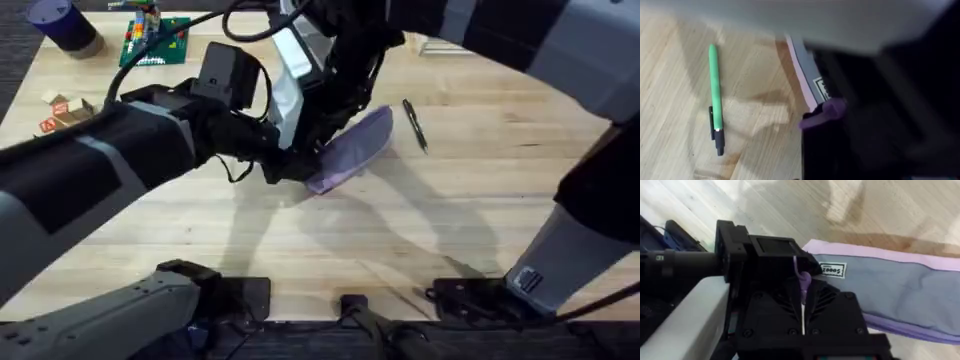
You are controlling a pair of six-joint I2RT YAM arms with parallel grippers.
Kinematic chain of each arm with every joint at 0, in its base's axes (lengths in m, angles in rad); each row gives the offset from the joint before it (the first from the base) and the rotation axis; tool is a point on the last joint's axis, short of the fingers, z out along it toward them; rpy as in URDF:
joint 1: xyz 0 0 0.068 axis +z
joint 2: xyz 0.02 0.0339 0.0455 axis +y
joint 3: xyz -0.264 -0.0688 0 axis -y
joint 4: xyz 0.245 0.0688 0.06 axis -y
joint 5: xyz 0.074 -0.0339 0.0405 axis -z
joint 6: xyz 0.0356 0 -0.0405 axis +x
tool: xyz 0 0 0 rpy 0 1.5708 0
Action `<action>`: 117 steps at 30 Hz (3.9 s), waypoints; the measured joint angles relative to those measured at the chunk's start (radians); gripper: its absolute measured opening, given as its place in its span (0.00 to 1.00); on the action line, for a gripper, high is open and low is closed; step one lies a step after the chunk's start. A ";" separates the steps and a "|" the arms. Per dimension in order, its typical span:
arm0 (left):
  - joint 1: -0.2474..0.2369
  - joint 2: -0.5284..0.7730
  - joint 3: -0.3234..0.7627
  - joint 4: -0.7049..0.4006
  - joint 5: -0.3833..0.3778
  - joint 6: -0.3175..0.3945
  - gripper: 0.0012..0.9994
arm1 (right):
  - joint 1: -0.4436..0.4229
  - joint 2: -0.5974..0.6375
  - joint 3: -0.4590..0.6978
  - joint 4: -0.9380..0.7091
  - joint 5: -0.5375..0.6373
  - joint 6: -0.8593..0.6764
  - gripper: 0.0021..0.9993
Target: Unzip the bag, pick up the pens from the table one at a time and place them inside, then zip the bag closed.
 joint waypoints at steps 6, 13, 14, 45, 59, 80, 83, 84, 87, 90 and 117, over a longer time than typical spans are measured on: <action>0.000 0.000 0.000 0.001 0.003 0.004 0.04 | -0.072 0.004 0.004 -0.031 0.014 -0.016 0.93; -0.003 0.000 0.000 0.005 0.003 0.005 0.04 | -0.108 0.004 0.017 -0.031 -0.033 -0.019 1.00; -0.005 0.000 0.000 0.005 0.003 0.006 0.04 | -0.113 0.004 0.026 -0.032 -0.032 -0.019 1.00; -0.008 -0.022 0.004 -0.090 0.032 0.019 0.99 | -0.202 -0.013 0.231 -0.173 0.215 -0.112 1.00; -0.008 -0.340 0.077 -0.177 -0.118 0.019 0.99 | -0.202 -0.114 0.365 -0.211 0.353 -0.485 1.00; -0.008 -0.367 0.077 -0.192 -0.182 0.019 0.99 | -0.202 -0.113 0.365 -0.196 0.440 -1.255 1.00; -0.008 -0.367 0.077 -0.192 -0.184 0.019 0.99 | -0.202 -0.113 0.365 -0.179 0.425 -1.360 1.00; -0.008 -0.367 0.077 -0.192 -0.185 0.019 0.99 | -0.202 -0.113 0.365 -0.179 0.416 -1.390 1.00; -0.008 -0.367 0.077 -0.192 -0.185 0.019 0.99 | -0.201 -0.113 0.365 -0.181 0.379 -1.444 1.00; -0.008 -0.367 0.077 -0.192 -0.185 0.019 0.99 | -0.201 -0.113 0.365 -0.184 0.335 -1.477 0.90; -0.008 -0.367 0.077 -0.192 -0.185 0.019 0.99 | -0.198 -0.111 0.257 -0.386 0.202 -1.508 0.03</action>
